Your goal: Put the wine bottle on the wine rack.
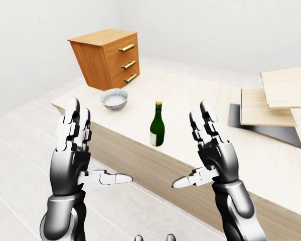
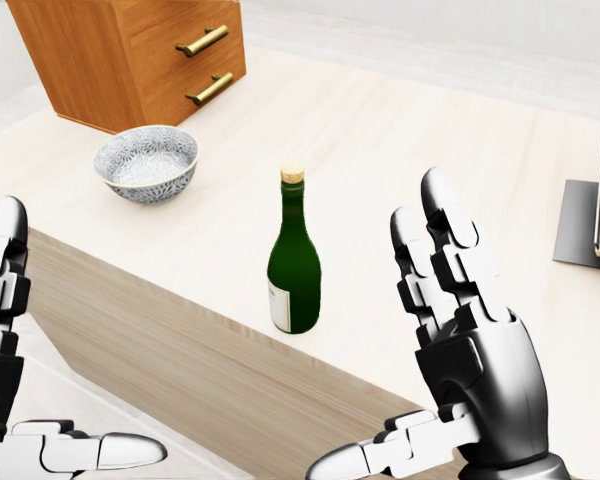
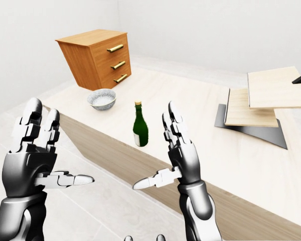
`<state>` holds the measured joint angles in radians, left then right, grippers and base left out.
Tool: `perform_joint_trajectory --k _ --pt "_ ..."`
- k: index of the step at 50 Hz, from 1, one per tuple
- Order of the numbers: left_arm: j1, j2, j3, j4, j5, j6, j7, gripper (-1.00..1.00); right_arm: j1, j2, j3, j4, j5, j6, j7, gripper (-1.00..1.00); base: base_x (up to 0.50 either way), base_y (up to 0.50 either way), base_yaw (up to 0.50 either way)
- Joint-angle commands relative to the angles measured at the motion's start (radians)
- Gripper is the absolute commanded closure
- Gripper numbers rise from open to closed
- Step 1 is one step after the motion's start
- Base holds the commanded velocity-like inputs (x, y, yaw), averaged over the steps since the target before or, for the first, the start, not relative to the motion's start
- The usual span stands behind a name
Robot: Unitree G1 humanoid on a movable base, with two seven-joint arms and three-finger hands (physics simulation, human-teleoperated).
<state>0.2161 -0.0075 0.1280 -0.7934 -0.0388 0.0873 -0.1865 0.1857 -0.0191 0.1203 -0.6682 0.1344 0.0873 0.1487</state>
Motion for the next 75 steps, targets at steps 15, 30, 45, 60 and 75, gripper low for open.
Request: perform_joint_trajectory --k 15,30,45,60,75 --pt "0.011 -0.004 0.010 0.007 -0.002 0.000 -0.008 -1.00 0.000 -0.003 0.006 0.023 -0.019 0.000 0.002 -1.00 0.20 -0.11 0.00" --pt "0.015 -0.006 0.019 0.005 -0.005 0.000 -0.013 -1.00 0.004 -0.006 0.019 0.025 -0.034 0.000 0.000 -1.00 0.10 -0.04 0.00" --pt "0.017 -0.008 0.023 0.007 -0.006 0.000 -0.017 -1.00 -0.004 -0.003 0.026 0.033 -0.042 0.000 -0.012 -1.00 0.33 0.13 0.00" --pt "0.015 -0.007 0.017 -0.005 -0.002 0.000 -0.019 -1.00 -0.022 0.004 0.028 0.033 -0.031 0.000 -0.015 -1.00 0.21 -0.01 0.00" --pt "0.021 -0.008 0.035 -0.030 -0.010 0.000 -0.026 -1.00 -0.059 0.016 0.054 0.078 -0.049 0.000 -0.042 -1.00 0.02 0.01 0.00"
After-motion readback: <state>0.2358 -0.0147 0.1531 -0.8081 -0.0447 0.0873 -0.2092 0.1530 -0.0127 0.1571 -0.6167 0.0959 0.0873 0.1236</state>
